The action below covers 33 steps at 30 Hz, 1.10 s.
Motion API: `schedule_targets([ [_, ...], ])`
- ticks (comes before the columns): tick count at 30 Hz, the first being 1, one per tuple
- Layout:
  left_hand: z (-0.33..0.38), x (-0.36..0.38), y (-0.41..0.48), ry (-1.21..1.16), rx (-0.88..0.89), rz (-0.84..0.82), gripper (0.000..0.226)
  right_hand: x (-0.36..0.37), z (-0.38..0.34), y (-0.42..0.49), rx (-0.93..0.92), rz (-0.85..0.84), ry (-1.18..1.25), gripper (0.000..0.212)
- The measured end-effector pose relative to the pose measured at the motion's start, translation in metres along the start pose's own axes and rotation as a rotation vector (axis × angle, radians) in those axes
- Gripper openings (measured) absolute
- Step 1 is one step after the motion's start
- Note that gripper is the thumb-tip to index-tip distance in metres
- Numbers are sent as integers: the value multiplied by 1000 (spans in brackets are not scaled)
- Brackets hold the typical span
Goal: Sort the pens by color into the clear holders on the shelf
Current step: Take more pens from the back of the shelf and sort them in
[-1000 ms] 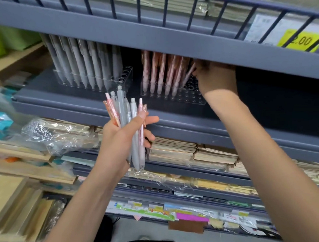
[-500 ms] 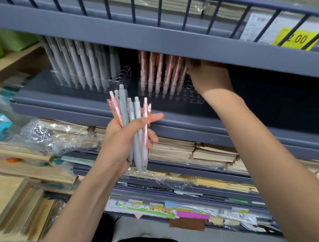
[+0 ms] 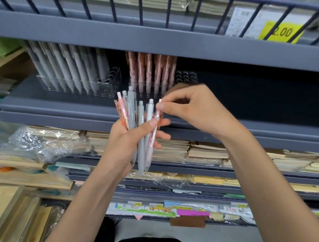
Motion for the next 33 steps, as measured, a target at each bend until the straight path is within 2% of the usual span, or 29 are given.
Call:
schedule_targets([
  [2,-3,2,1,-9,-3,-24,28,-4,3,-3,-2,9,52,9],
  [4,-4,4,1,-22,-17,-35,28,-9,7,-4,12,94,132,6],
  [8,-6,2,2,-49,-69,-14,33,-27,18,-3,30,480,493,15],
  [10,-8,-1,3,-52,-73,6,32,-39,23,-3,5,686,636,13],
  [12,-9,-3,4,-79,-70,13,29,-47,24,-3,-58,831,645,14],
  [14,-9,-5,5,-136,-85,5,24,-50,23,-2,-116,899,570,18],
  [18,-7,-9,9,-127,-136,40,18,-45,17,6,-121,909,320,23],
  [21,-4,-12,10,-113,-144,69,15,-38,18,13,37,848,66,16],
  [23,-1,-14,10,-120,-142,76,12,-35,15,20,119,726,-172,27],
  [26,2,-20,8,-106,-152,85,13,-30,0,36,73,611,-229,30],
  [33,12,-38,0,-6,-110,67,13,-19,-6,56,147,600,-479,26],
])
Point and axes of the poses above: each hand's wrist, its own y-axis towards the middle knuckle, its own x-axis out of the palm, z = x × y, the point moved 2 cm from there along y, towards the middle knuckle, and after that the axes turned 2 degrees about x, right-handed, at the moved point
